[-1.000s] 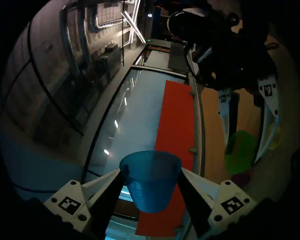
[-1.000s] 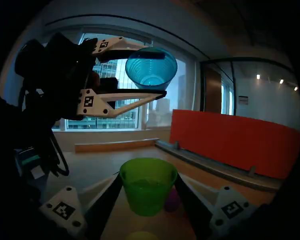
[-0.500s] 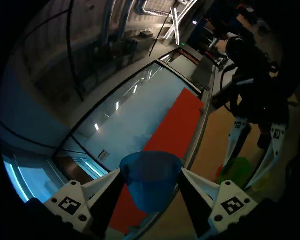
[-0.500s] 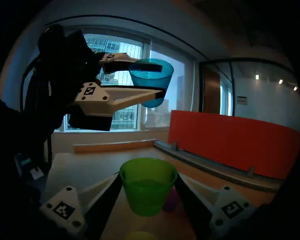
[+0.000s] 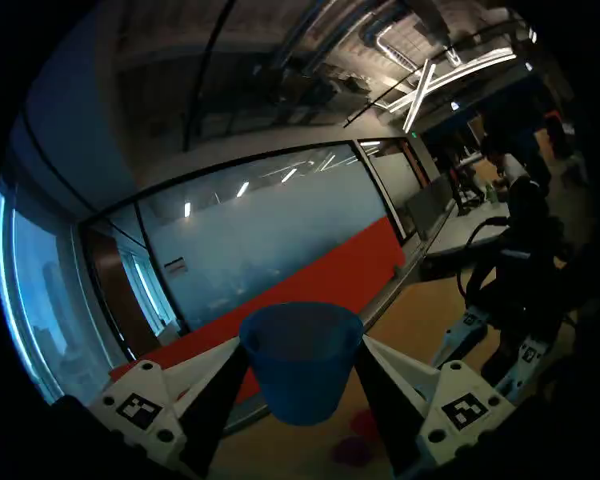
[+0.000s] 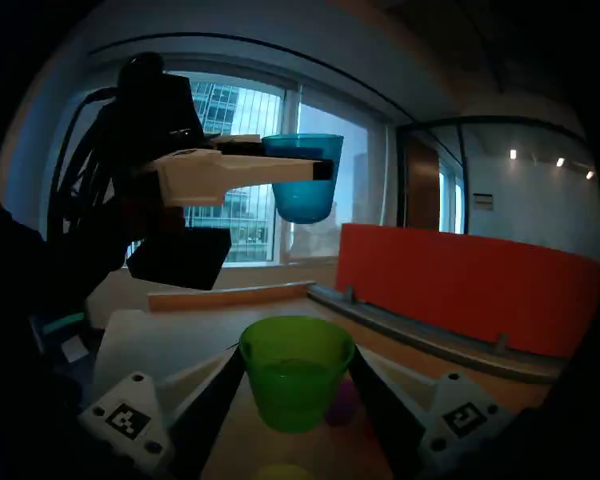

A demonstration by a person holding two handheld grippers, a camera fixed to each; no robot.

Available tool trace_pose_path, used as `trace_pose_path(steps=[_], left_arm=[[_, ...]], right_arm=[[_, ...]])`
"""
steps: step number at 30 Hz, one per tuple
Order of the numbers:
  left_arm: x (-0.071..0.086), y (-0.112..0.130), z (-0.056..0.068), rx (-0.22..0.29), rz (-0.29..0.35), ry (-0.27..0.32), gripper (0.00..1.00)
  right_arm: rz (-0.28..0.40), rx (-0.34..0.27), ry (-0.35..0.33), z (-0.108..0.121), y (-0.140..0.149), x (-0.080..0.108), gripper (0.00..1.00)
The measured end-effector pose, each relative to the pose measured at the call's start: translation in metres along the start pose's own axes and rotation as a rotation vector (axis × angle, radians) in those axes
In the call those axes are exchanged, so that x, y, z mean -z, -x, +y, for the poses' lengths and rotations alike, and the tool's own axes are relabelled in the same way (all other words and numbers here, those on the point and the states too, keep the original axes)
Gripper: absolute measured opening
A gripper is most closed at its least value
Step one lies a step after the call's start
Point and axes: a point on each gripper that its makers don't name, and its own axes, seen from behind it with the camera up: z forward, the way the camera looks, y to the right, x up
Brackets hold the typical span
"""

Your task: Pour water

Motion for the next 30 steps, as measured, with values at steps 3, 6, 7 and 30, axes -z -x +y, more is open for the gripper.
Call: trace_pose_path(steps=[3,6,7,30], left_arm=[[-0.001,0.001,-0.007,0.098,0.000,-0.003,0.85],[-0.002,0.001,-0.009,0.185,0.003,0.003,0.85],[-0.002,0.002,-0.009,0.208,0.005,0.006,0.85],[0.014,0.043,-0.013,0.325,-0.029,-0.004,0.85]], right_arm=[[0.002,0.000,0.003,0.001,-0.001,0.000,0.91],[0.002,-0.001,0.003,0.001,-0.001,0.001,0.91],[0.003,-0.002,0.003,0.001,-0.001,0.001,0.91],[-0.012,-0.011,0.052,0.016,0.003,0.028,0.91]])
